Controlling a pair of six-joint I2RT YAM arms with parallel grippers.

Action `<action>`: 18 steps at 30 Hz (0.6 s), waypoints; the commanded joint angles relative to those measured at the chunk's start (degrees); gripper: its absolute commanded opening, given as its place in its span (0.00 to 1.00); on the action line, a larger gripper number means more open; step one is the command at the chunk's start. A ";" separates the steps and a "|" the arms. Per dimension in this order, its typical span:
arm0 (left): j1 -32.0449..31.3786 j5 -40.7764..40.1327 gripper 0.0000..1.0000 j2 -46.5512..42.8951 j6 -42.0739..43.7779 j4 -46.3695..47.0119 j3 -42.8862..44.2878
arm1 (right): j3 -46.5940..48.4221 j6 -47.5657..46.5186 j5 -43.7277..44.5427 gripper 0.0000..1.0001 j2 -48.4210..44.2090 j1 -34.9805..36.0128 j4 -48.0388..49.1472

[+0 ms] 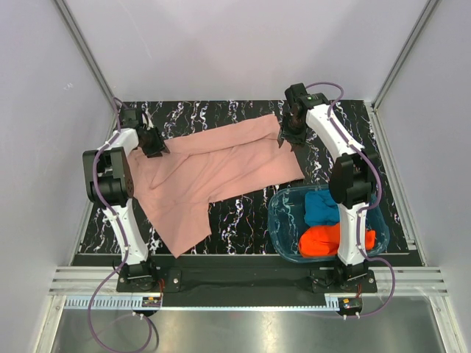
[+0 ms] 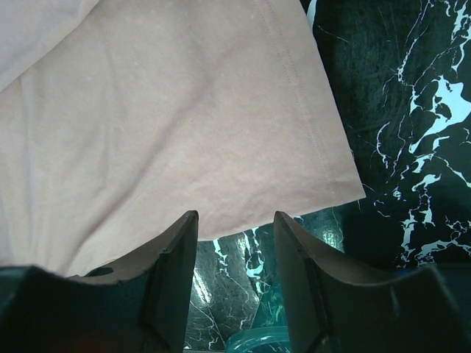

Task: Fold and stack the t-shirts
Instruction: Fold the tshirt

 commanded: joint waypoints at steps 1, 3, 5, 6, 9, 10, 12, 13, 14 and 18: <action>0.16 -0.94 0.42 -0.15 1.02 0.88 2.78 | -0.46 -1.23 -0.91 0.53 -0.50 -0.10 -0.17; 0.16 -0.41 0.42 0.64 1.02 0.97 3.05 | -0.64 -1.23 -0.90 0.53 -0.41 -0.18 -0.17; 0.08 -0.76 0.42 1.17 1.02 -0.09 3.66 | -0.64 -1.14 -0.99 0.53 -0.24 -0.27 -0.08; 0.25 -1.02 0.42 1.17 1.02 -0.18 3.49 | -0.64 -1.05 -0.99 0.53 -0.24 -0.27 -0.08; 0.16 -1.20 0.42 1.17 1.28 0.00 3.05 | -0.82 -0.96 -1.08 0.53 -0.15 -0.18 0.01; 0.25 -0.42 0.42 1.43 1.28 0.08 3.05 | -1.08 -0.96 -1.08 0.53 -0.06 -0.18 0.09; 0.07 -0.58 0.41 1.61 1.20 -0.79 3.05 | -1.25 -0.70 -0.99 0.53 -0.06 -0.18 0.10; -0.01 -1.11 0.41 1.70 1.28 -0.88 2.87 | -1.34 -0.70 -0.99 0.53 0.03 -0.18 0.10; -0.01 -0.94 0.41 1.53 1.37 -0.62 2.00 | -1.52 -0.61 -1.08 0.53 0.03 -0.27 0.18; -0.01 -0.50 0.33 0.91 1.90 0.17 0.67 | -1.52 -0.52 -2.31 0.53 0.11 -0.27 0.45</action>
